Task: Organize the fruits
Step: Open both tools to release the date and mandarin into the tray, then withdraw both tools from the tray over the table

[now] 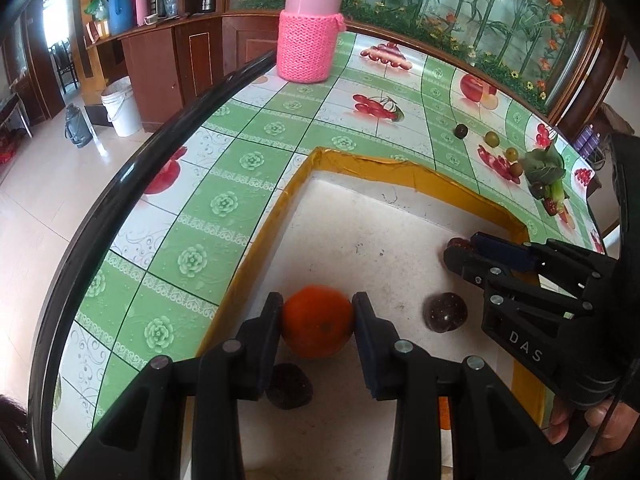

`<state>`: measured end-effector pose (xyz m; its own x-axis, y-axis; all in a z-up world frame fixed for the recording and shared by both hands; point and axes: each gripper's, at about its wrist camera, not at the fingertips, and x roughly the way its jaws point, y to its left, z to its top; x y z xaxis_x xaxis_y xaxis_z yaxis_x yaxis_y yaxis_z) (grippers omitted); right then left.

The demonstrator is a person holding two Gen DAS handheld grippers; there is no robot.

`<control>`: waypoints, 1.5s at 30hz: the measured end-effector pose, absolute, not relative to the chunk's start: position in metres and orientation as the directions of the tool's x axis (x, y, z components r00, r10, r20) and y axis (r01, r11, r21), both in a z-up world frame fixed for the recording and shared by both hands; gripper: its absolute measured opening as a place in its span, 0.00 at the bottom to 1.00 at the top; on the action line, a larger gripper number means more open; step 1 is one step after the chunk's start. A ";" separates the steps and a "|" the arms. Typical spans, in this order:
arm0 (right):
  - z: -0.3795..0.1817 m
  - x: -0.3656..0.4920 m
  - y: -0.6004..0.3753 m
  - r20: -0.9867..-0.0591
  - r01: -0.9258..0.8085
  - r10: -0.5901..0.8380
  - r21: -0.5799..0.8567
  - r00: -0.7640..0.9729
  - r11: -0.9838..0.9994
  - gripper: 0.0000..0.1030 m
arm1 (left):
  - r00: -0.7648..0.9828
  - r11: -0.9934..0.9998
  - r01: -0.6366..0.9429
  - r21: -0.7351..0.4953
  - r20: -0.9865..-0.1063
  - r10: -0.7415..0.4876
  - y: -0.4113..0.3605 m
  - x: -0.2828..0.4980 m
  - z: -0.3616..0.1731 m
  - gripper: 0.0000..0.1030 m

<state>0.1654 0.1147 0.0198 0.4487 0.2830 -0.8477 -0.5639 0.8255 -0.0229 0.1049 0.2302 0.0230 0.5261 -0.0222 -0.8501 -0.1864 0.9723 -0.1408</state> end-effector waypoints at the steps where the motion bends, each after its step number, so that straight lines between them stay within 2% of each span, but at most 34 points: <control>1: 0.020 0.165 0.115 -0.848 -0.567 0.283 -0.025 0.448 0.823 0.26 | 0.523 0.973 -0.185 -0.135 -0.852 -0.019 0.230 0.105 0.023 0.37; 3: 0.019 0.163 0.115 -0.850 -0.571 0.277 -0.035 0.449 0.820 0.26 | 0.519 0.974 -0.185 -0.131 -0.855 -0.016 0.230 0.104 0.023 0.38; 6: 0.020 0.159 0.112 -0.847 -0.568 0.259 -0.061 0.465 0.821 0.27 | 0.522 0.970 -0.201 -0.133 -0.853 -0.009 0.232 0.099 0.025 0.44; 8: 0.025 0.154 0.110 -0.841 -0.565 0.255 -0.071 0.477 0.822 0.34 | 0.532 0.969 -0.209 -0.132 -0.847 -0.001 0.233 0.094 0.029 0.49; 9: 0.028 0.151 0.108 -0.836 -0.563 0.258 -0.072 0.484 0.823 0.34 | 0.535 0.969 -0.209 -0.131 -0.845 0.001 0.232 0.092 0.030 0.50; 13: 0.041 0.137 0.099 -0.819 -0.559 0.262 -0.085 0.511 0.825 0.34 | 0.553 0.974 -0.206 -0.093 -0.832 0.038 0.224 0.080 0.039 0.68; 15: 0.048 0.127 0.093 -0.812 -0.555 0.270 -0.079 0.518 0.828 0.38 | 0.560 0.976 -0.210 -0.065 -0.826 0.065 0.219 0.072 0.043 0.75; 16: 0.052 0.122 0.088 -0.808 -0.552 0.273 -0.076 0.522 0.830 0.45 | 0.565 0.976 -0.211 -0.052 -0.821 0.079 0.216 0.068 0.046 0.79; 19: 0.060 0.105 0.072 -0.790 -0.528 0.270 -0.079 0.551 0.846 0.63 | 0.579 0.978 -0.208 -0.029 -0.809 0.099 0.208 0.057 0.052 0.81; 26: 0.064 0.073 0.031 -0.792 -0.481 0.262 -0.045 0.551 0.875 0.64 | 0.599 0.983 -0.184 -0.018 -0.795 0.098 0.185 0.033 0.063 0.87; 35: 0.058 0.044 -0.029 -0.812 -0.392 0.235 0.007 0.535 0.920 0.64 | 0.637 0.985 -0.162 -0.063 -0.769 0.056 0.139 0.001 0.076 0.89; 45: 0.044 0.016 -0.096 -0.851 -0.306 0.167 0.008 0.497 0.952 0.64 | 0.669 0.997 -0.015 -0.078 -0.742 -0.049 0.066 -0.022 0.084 0.91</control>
